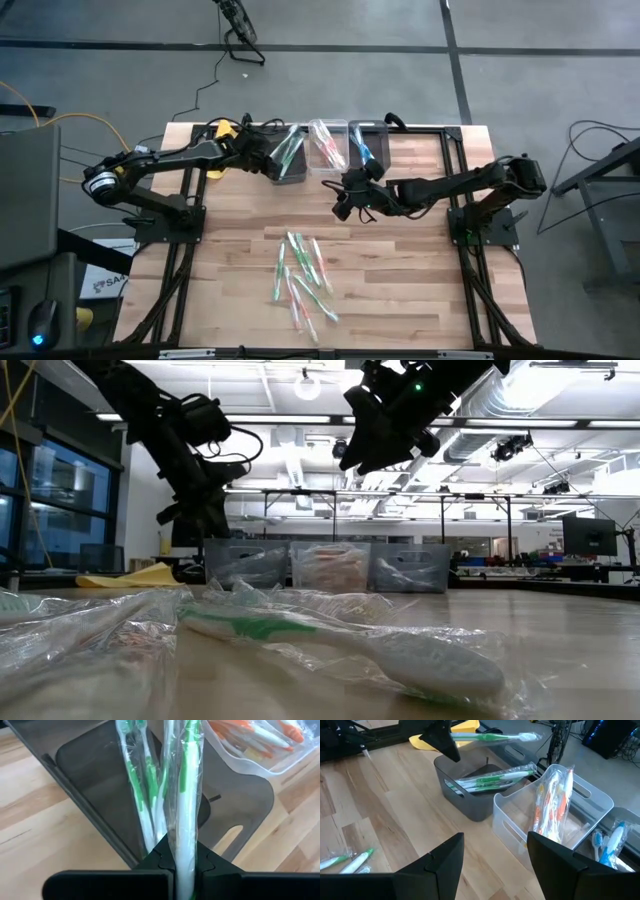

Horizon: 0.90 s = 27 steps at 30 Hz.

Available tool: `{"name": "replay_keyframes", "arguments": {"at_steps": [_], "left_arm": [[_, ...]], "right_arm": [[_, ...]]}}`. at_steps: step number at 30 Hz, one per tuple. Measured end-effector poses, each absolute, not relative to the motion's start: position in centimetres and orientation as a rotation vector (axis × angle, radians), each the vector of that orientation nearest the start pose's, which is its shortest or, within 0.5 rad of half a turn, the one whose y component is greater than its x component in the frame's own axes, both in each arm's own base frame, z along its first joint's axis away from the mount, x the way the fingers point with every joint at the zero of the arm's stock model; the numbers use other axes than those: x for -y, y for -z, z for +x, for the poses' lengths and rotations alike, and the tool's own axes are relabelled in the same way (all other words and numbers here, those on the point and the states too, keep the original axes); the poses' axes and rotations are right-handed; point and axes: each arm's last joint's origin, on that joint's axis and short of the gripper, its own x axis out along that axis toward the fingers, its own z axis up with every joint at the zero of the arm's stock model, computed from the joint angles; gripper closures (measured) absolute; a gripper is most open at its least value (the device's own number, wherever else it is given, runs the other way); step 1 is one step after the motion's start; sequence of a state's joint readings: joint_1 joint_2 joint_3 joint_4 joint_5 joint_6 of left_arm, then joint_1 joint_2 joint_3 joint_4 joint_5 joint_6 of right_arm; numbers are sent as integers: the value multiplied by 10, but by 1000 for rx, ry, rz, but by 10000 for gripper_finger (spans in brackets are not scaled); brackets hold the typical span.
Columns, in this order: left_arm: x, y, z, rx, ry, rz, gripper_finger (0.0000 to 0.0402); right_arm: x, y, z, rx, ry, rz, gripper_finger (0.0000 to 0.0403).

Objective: Pick & Place Toothbrushes
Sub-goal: Put the green toothbrush into the left black bin

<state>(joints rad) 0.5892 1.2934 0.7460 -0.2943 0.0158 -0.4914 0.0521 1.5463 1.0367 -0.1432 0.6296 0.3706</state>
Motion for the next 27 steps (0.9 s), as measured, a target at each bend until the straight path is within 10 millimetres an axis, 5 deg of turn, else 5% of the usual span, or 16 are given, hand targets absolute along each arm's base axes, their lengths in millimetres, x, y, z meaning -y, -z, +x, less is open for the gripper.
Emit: {"name": "replay_keyframes", "arguments": {"at_steps": [7,19,27], "left_arm": [[-140,-209,210,-663,-747,-714,388],[-141,-211,211,-640,-751,-717,302],[-143,-237,216,-631,-700,-657,300]], "right_arm": [[0,-245,330,-510,661,128,192],[0,-244,329,-521,659,126,192],[0,-243,328,-532,662,127,192]]}}
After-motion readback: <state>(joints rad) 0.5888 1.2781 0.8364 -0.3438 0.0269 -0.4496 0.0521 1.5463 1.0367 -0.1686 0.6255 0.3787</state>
